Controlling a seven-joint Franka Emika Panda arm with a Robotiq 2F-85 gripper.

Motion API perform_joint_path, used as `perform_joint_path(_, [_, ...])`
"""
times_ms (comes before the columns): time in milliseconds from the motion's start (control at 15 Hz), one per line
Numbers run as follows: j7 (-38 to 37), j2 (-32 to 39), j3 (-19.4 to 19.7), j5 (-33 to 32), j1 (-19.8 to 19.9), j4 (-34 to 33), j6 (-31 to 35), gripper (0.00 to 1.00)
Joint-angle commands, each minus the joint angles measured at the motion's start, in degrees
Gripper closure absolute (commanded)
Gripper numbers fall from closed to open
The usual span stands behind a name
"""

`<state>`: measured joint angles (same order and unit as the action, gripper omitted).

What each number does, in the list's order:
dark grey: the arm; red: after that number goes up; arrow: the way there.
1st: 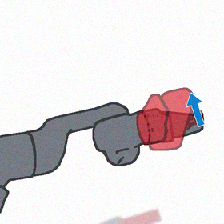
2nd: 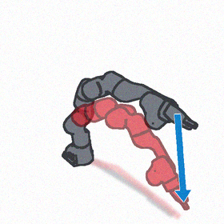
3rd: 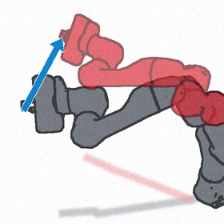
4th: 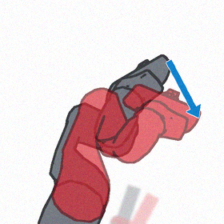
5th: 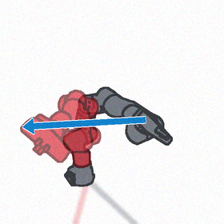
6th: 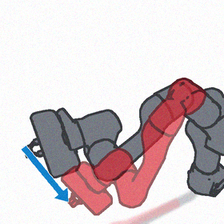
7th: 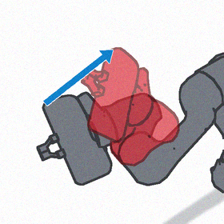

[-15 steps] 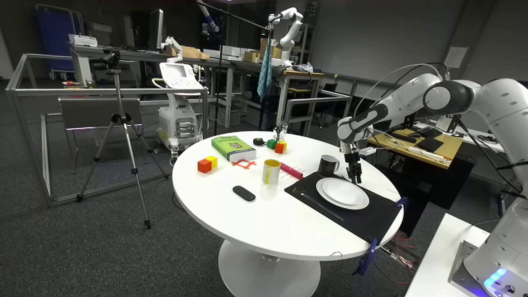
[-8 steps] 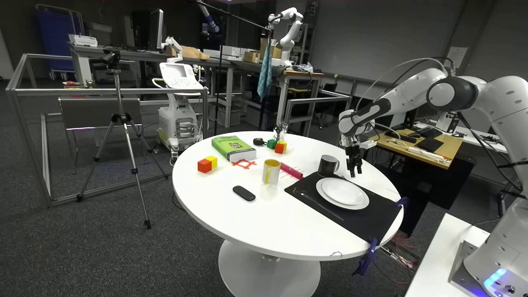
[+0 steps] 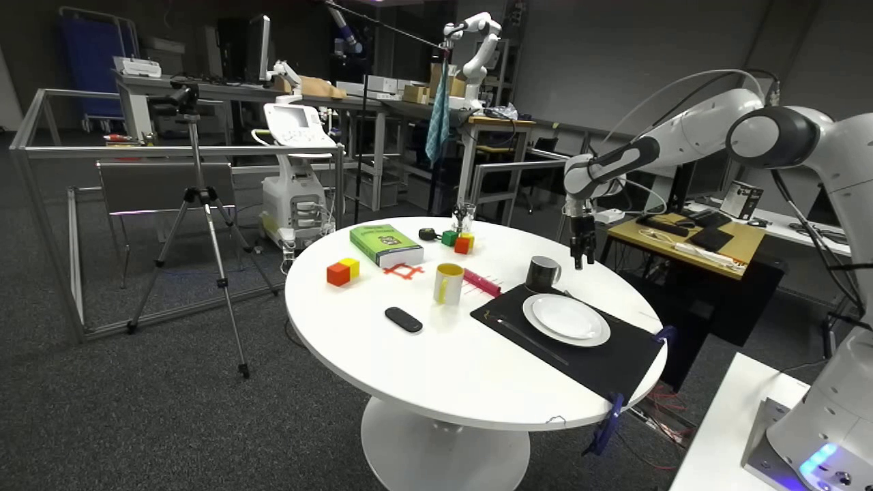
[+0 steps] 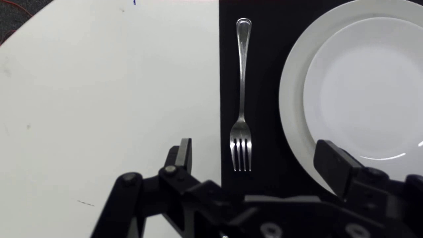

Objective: Take the fork out of the cup then move the cup off of the table mat

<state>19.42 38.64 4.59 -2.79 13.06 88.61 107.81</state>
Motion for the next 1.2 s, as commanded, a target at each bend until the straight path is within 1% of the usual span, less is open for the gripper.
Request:
perform_joint_path(0, [-3.8,-6.0,-0.9,2.0,-0.7,5.1,0.7,0.0])
perform_joint_path(200, [-6.8,-8.3,-1.8,3.5,-2.0,7.7,2.6,0.0])
perform_joint_path(400, [-9.1,-10.7,-2.3,3.6,-3.9,11.2,5.7,0.0])
perform_joint_path(800, [-11.0,-13.8,-2.7,2.9,-7.0,16.4,10.8,0.0])
perform_joint_path(1000, [-10.4,-15.7,-2.6,2.1,-7.8,18.9,12.5,0.0])
perform_joint_path(1067, [-10.0,-11.2,-2.7,2.6,-7.5,13.8,9.9,0.0])
perform_joint_path(1133, [-10.0,-11.8,-2.7,2.6,-7.6,14.5,10.2,0.0])
